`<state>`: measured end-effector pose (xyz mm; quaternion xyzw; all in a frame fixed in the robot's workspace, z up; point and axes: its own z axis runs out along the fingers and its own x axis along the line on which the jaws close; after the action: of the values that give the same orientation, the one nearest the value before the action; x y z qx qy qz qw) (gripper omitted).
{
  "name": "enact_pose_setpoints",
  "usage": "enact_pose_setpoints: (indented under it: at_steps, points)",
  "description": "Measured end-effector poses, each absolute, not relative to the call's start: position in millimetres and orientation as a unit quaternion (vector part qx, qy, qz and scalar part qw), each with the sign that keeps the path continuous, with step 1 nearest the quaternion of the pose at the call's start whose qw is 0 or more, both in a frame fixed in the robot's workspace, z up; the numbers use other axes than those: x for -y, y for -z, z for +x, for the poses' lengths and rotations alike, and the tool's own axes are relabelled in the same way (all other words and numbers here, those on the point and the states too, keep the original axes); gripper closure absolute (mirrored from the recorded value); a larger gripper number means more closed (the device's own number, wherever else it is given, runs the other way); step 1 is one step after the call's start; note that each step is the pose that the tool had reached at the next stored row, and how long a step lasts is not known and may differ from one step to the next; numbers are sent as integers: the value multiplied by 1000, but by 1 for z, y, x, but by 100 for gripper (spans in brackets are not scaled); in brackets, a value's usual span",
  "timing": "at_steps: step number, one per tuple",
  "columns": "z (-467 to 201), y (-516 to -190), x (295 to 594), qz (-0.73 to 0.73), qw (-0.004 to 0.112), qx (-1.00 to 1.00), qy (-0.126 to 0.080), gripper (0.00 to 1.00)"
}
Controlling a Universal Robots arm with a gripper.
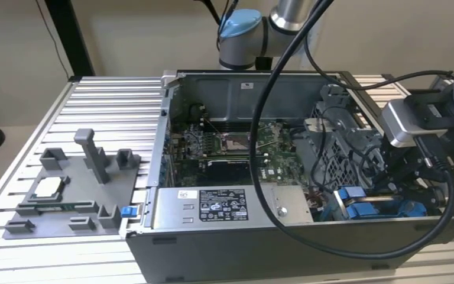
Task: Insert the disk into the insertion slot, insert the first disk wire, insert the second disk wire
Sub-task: 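Insert the second disk wire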
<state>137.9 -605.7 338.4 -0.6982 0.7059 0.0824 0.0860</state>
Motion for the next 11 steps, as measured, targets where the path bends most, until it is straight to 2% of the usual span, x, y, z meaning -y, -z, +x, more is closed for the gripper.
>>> enact_pose_setpoints:
  at_steps: [11]
  points:
    - [138, -338, 606, -698, 86, -706, -82, 100]
